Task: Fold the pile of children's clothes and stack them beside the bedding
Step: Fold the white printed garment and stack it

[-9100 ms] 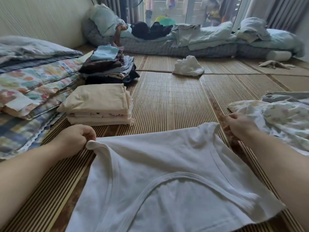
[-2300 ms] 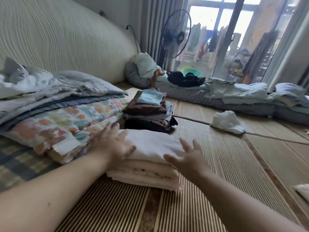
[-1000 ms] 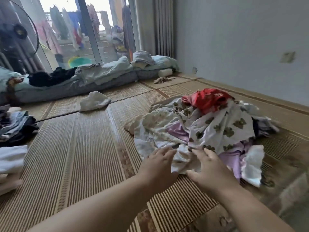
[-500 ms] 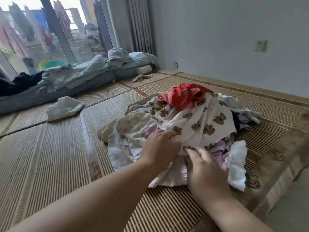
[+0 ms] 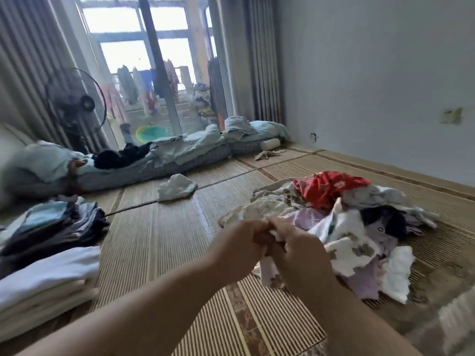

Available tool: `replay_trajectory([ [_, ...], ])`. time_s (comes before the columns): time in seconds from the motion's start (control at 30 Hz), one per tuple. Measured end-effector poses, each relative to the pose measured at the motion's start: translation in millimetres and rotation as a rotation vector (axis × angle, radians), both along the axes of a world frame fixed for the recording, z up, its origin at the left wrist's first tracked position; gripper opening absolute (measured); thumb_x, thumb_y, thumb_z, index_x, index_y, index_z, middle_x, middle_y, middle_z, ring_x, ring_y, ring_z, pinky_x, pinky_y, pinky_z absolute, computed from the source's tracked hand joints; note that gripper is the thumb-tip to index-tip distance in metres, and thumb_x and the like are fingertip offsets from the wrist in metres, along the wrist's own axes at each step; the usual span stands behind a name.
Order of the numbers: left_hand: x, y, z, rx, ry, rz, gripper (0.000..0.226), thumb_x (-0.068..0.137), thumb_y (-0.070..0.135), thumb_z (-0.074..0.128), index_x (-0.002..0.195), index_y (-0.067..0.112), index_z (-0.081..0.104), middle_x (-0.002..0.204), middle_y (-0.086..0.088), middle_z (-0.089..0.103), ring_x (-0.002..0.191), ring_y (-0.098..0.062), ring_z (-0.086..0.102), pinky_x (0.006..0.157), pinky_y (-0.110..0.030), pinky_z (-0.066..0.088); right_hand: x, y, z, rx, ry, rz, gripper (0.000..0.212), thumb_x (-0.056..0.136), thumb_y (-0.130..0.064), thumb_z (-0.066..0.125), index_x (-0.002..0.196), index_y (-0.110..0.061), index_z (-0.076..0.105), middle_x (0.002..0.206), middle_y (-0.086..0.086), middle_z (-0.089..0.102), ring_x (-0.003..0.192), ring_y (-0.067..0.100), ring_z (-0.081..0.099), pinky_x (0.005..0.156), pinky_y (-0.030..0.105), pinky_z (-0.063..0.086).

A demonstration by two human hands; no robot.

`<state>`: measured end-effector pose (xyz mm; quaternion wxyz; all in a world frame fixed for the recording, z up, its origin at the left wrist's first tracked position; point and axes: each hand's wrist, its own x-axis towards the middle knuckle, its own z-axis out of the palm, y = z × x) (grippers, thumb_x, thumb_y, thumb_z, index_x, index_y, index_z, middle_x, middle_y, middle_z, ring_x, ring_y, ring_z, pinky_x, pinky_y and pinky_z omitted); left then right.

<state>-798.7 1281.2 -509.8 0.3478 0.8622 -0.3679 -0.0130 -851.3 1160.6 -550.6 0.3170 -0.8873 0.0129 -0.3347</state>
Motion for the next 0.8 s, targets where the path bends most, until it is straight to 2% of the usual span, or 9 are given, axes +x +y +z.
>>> replay_trajectory([
  [0.1, -4, 50, 25, 0.187, -0.285, 0.097, 0.012, 0.087, 0.021, 0.062, 0.098, 0.023, 0.066, 0.082, 0.011, 0.058, 0.074, -0.005, 0.06, 0.065, -0.018, 0.048, -7, 39, 33, 0.017, 0.01, 0.158, 0.016, 0.094, -0.03, 0.054, 0.102, -0.028, 0.069, 0.071, -0.008, 0.068, 0.064, 0.005, 0.062, 0.061, 0.026, 0.049],
  [0.17, -5, 79, 43, 0.206, -0.337, 0.182, 0.018, 0.086, 0.038, 0.062, 0.098, 0.025, 0.067, 0.092, 0.005, 0.058, 0.083, -0.014, 0.059, 0.068, -0.02, 0.042, -8, 58, 59, 0.004, 0.066, 0.254, 0.02, 0.096, -0.031, 0.05, 0.087, -0.027, 0.068, 0.067, -0.011, 0.065, 0.061, 0.001, 0.058, 0.057, 0.019, 0.043],
  [0.23, -6, 112, 65, 0.199, -0.304, 0.238, 0.027, 0.086, 0.045, 0.057, 0.103, 0.027, 0.066, 0.093, 0.012, 0.053, 0.086, -0.009, 0.052, 0.068, -0.016, 0.036, -7, 74, 92, -0.05, 0.118, 0.342, 0.026, 0.097, -0.028, 0.047, 0.084, -0.023, 0.069, 0.068, -0.008, 0.066, 0.06, 0.001, 0.058, 0.054, 0.015, 0.041],
  [0.3, -7, 144, 84, 0.212, -0.263, 0.244, 0.019, 0.087, 0.036, 0.059, 0.101, 0.025, 0.065, 0.085, 0.017, 0.051, 0.08, -0.004, 0.048, 0.067, -0.015, 0.035, -7, 88, 125, -0.133, 0.118, 0.404, 0.031, 0.099, -0.026, 0.045, 0.075, -0.019, 0.064, 0.065, -0.005, 0.063, 0.054, 0.002, 0.055, 0.05, 0.013, 0.038],
  [0.37, -7, 175, 99, 0.231, -0.226, 0.226, 0.004, 0.083, 0.019, 0.062, 0.081, 0.022, 0.061, 0.072, 0.014, 0.053, 0.063, 0.0, 0.046, 0.059, -0.018, 0.037, -7, 96, 153, -0.178, 0.073, 0.405, 0.036, 0.1, -0.027, 0.043, 0.07, -0.012, 0.058, 0.062, 0.001, 0.059, 0.053, 0.007, 0.051, 0.051, 0.015, 0.035],
  [0.47, -9, 220, 119, 0.16, -0.149, 0.269, 0.016, 0.079, 0.019, 0.069, 0.078, 0.03, 0.058, 0.071, 0.008, 0.062, 0.055, 0.003, 0.052, 0.053, -0.014, 0.041, -10, 106, 189, -0.126, 0.018, 0.354, 0.041, 0.099, -0.028, 0.043, 0.075, 0.001, 0.059, 0.066, 0.013, 0.059, 0.057, 0.016, 0.049, 0.05, 0.014, 0.034],
  [0.6, -28, 241, 139, -0.193, 0.235, 0.023, 0.057, 0.065, 0.049, 0.079, 0.114, 0.027, 0.058, 0.108, -0.004, 0.071, 0.101, -0.017, 0.067, 0.089, -0.03, 0.052, -16, 133, 221, 0.014, 0.053, 0.426, 0.035, 0.097, -0.029, 0.05, 0.088, 0.0, 0.068, 0.077, 0.017, 0.068, 0.062, 0.018, 0.059, 0.062, 0.03, 0.052],
  [0.7, -41, 233, 142, -0.119, 0.088, 0.068, 0.036, 0.075, 0.032, 0.078, 0.105, 0.016, 0.065, 0.099, -0.01, 0.07, 0.094, -0.029, 0.068, 0.083, -0.036, 0.054, -24, 159, 237, 0.015, 0.057, 0.472, 0.025, 0.097, -0.032, 0.051, 0.098, -0.017, 0.071, 0.076, 0.0, 0.065, 0.065, 0.013, 0.062, 0.06, 0.028, 0.051],
  [0.8, -44, 245, 146, 0.047, -0.096, 0.199, 0.014, 0.082, 0.027, 0.073, 0.079, 0.015, 0.067, 0.07, 0.007, 0.067, 0.067, -0.012, 0.065, 0.063, -0.022, 0.051, -31, 169, 248, -0.035, 0.053, 0.529, 0.021, 0.093, -0.034, 0.057, 0.097, -0.018, 0.071, 0.071, -0.004, 0.063, 0.053, 0.003, 0.061, 0.051, 0.018, 0.049],
])
